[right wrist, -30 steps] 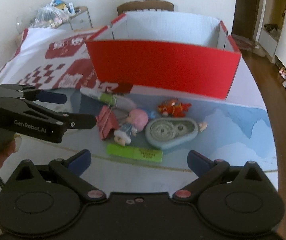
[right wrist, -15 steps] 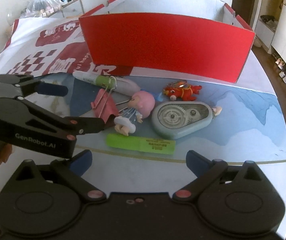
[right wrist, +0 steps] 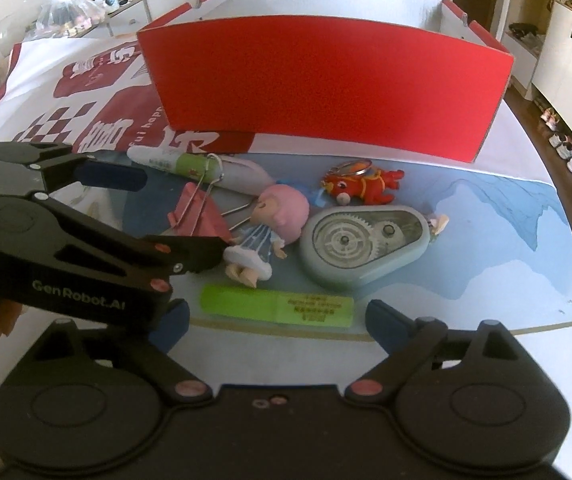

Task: Organize rigid objects
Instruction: 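Grasp the pink binder clip with the left gripper while the right grasps the green highlighter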

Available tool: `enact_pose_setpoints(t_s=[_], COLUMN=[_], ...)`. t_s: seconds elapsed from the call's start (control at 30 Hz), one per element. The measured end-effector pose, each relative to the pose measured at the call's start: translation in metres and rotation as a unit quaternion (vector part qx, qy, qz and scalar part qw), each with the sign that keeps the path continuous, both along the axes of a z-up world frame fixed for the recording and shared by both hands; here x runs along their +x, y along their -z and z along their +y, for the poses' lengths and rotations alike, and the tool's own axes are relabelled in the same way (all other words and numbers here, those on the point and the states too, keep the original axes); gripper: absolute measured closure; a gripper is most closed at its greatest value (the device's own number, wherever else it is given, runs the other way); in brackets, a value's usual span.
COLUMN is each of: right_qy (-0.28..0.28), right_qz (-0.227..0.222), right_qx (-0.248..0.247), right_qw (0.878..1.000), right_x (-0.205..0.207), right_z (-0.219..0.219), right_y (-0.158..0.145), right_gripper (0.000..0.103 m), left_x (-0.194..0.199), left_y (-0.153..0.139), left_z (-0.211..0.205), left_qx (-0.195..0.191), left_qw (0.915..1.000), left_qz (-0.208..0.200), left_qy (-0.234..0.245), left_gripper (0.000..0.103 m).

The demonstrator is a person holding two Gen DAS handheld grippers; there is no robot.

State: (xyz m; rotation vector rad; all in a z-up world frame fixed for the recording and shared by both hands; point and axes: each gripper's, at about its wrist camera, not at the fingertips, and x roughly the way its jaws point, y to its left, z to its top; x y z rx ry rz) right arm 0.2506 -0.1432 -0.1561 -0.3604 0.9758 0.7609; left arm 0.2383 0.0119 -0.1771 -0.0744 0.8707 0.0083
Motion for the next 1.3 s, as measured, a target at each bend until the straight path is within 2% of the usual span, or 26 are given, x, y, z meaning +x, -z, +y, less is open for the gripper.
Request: enact_pose_setpoints(t_s=[0.07, 0.27, 0.43, 0.6, 0.8, 0.97, 1.3], right_qy=[0.002, 0.003, -0.002, -0.007, -0.002, 0.001, -0.010], right_qz=[-0.003, -0.009, -0.015, -0.018, -0.011, -0.005, -0.018], right_qx=[-0.002, -0.007, -0.013, -0.017, -0.014, -0.006, 0.014], right_qw=[1.000, 1.000, 1.000, 1.000, 1.000, 1.000, 1.000], right_x=[0.000, -0.002, -0.003, -0.004, -0.002, -0.003, -0.004], right_z=[0.000, 0.000, 0.001, -0.001, -0.008, -0.018, -0.031], right_y=[0.000, 0.000, -0.001, -0.002, -0.005, -0.011, -0.045], right_gripper=[0.012, 0.014, 0.021, 0.022, 0.022, 0.022, 0.022], left_x=[0.002, 0.004, 0.004, 0.003, -0.001, -0.009, -0.021], left_y=[0.000, 0.000, 0.000, 0.000, -0.002, -0.011, -0.046], left_z=[-0.002, -0.007, -0.010, -0.015, -0.015, -0.010, 0.006], left_qx=[-0.003, -0.002, -0.002, 0.013, 0.017, 0.002, -0.030], left_qw=[1.0000, 0.9998, 0.9995, 0.9993, 0.9995, 0.9999, 0.9988], left_qz=[0.001, 0.000, 0.001, 0.002, 0.005, -0.003, -0.023], left_qy=[0.006, 0.021, 0.030, 0.036, 0.026, 0.013, -0.031], left_gripper=[0.017, 0.027, 0.039, 0.049, 0.052, 0.052, 0.052])
